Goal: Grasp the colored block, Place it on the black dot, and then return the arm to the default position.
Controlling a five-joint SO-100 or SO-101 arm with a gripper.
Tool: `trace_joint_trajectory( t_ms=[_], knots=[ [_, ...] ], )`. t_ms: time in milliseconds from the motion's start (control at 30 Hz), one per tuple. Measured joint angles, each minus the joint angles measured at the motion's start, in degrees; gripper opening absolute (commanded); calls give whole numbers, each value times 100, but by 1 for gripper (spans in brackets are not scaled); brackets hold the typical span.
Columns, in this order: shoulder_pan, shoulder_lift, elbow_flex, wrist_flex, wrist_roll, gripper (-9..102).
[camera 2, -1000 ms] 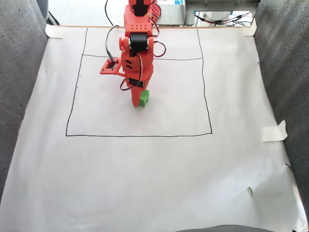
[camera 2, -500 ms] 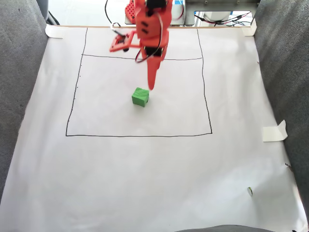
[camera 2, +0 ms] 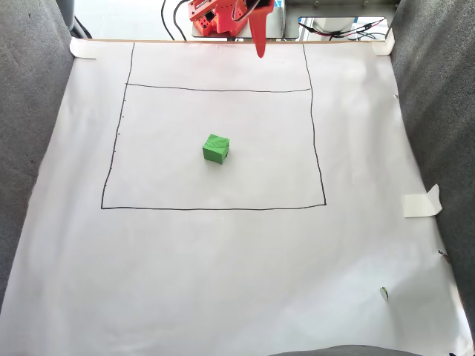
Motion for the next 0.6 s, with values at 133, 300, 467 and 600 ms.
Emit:
trace_joint_trajectory(
  t_ms=[133,300,467,600],
  knots=[
    [431,1494,1415,-141,-264,0],
    [756,3199,2391,-211,-967,0],
    [888,4623,3138,-193,-1187,0],
    [1160,5045,3357,-70,-1345,0]
  ],
)
